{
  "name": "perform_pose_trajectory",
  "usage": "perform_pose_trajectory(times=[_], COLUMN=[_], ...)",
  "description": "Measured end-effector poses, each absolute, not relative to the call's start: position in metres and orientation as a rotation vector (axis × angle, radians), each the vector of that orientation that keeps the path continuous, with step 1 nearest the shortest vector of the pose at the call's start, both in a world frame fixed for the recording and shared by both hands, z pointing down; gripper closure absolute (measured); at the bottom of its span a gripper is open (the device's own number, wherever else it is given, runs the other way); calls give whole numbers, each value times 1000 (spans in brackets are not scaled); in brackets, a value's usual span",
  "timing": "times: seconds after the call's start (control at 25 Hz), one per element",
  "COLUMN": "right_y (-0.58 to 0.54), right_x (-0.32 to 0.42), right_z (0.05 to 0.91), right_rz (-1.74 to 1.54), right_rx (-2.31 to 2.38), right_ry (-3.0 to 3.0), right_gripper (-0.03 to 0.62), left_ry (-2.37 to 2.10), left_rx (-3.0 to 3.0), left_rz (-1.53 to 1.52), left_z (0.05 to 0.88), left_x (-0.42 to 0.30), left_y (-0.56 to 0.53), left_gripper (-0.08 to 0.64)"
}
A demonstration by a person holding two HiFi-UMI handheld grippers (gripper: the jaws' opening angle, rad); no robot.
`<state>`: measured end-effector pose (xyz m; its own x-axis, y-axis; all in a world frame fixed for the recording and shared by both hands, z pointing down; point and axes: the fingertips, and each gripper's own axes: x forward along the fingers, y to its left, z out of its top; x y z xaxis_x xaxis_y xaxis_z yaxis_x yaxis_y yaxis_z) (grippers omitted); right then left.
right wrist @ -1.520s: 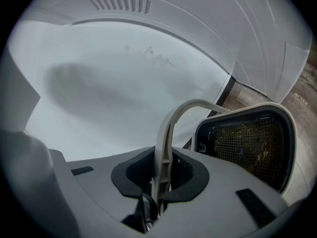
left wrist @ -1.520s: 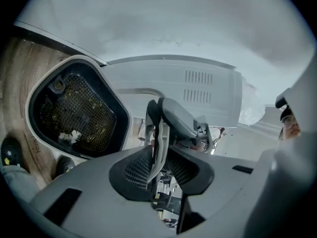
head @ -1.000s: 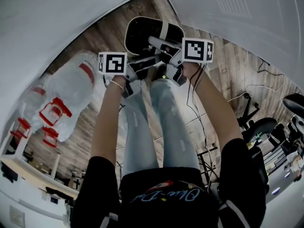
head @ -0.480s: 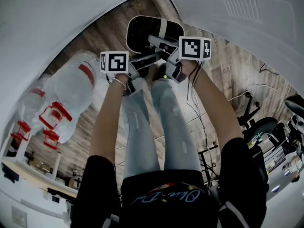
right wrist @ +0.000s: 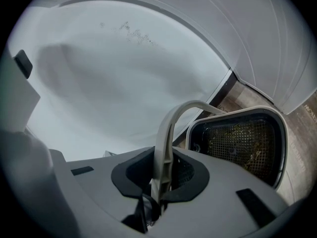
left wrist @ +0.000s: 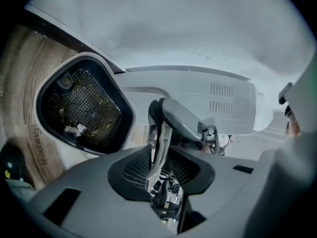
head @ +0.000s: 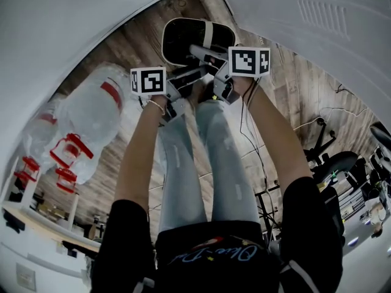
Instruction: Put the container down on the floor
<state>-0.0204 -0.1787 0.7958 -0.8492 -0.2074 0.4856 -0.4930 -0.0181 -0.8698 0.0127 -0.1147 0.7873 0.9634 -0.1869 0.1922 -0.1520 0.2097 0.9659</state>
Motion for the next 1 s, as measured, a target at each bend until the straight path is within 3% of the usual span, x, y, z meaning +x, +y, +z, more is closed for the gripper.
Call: perform_pose_trajectory(times=[1.0], right_y=[-167], right_x=[-18], right_z=[837], right_rz=[1900], right_rx=[721], right_ry=[-1995], right_gripper=[549], left_ry=[-307], left_rx=[1375], left_rz=[68], left_z=[823], left_x=[19], left_y=[-107], left_gripper=[474])
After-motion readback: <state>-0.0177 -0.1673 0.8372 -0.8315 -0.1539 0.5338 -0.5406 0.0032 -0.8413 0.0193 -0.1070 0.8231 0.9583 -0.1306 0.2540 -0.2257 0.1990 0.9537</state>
